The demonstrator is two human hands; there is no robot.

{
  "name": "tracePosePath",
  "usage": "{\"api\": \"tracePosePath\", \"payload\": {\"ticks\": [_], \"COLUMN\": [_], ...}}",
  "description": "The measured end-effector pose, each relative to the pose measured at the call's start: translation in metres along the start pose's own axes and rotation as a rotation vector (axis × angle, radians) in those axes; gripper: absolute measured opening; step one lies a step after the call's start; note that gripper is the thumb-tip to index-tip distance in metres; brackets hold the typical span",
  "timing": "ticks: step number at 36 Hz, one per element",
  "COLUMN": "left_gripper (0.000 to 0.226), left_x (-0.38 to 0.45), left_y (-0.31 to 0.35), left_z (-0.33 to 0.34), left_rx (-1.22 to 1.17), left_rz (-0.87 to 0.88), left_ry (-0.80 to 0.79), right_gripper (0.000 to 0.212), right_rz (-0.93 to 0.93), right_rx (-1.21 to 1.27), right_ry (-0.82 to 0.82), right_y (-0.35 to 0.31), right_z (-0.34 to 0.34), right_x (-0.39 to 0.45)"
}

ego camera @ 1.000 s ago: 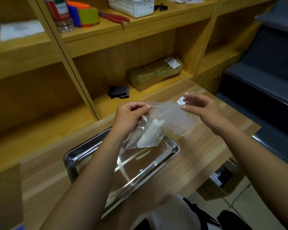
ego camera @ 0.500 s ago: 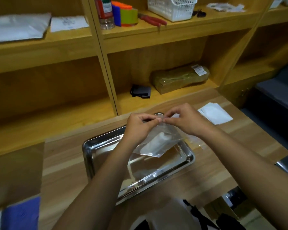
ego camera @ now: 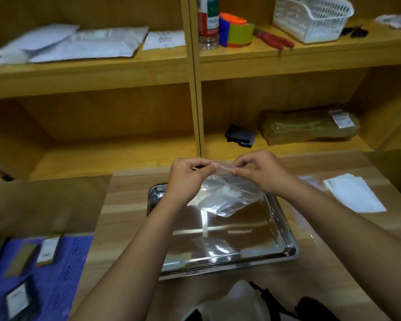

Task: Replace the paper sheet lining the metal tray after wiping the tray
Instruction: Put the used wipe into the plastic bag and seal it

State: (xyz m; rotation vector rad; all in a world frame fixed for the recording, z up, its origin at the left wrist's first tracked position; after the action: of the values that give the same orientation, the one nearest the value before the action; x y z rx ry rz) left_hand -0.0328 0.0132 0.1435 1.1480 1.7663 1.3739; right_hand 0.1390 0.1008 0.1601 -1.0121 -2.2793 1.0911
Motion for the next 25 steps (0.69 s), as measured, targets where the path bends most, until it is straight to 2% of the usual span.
{"api": "tracePosePath", "payload": {"ticks": [2,6,12,17,25], "left_gripper": [0.006,0.006,0.018,0.016,0.017], "left_x": [0.000,-0.003,-0.007,-0.007,-0.014], "left_y": [0.001,0.003,0.002,0.001,0.009], "left_z": [-0.005,-0.010,-0.015,-0.025,-0.034], "left_rx": [0.001,-0.018,-0.041,-0.046,-0.058], "left_rz": [-0.021,-0.051,-0.106,-0.133,-0.115], "left_ry": [0.062,0.153,0.286,0.339,0.346], "right_gripper": [0.004,0.018,0.008,0.003,0.029], "right_rz": [0.003,-0.002,-0.038,-0.076,-0.171], "right_rx": [0.003,-0.010,-0.031,-0.051,-0.161], "right_ry": [-0.026,-0.072,-0.145,-0.157,-0.161], "right_y": [0.002,0.010,0.016,0.017,0.018], "right_z": [-0.005,-0.015,-0.024,-0.030,-0.030], "right_x": [0.004,0.010,0.013,0.010,0.000]}}
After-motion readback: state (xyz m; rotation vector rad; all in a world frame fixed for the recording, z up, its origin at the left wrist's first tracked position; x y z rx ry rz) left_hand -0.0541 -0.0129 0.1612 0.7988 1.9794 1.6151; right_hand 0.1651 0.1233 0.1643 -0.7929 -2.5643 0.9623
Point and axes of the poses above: each hand's wrist, its own x-axis towards the middle knuckle, its own z-axis out of the palm, y = z × x, the point moved 2 cm from there along x, towards the middle knuckle, and after that the axes turned 6 degrees about x, right-handed, at the moved point
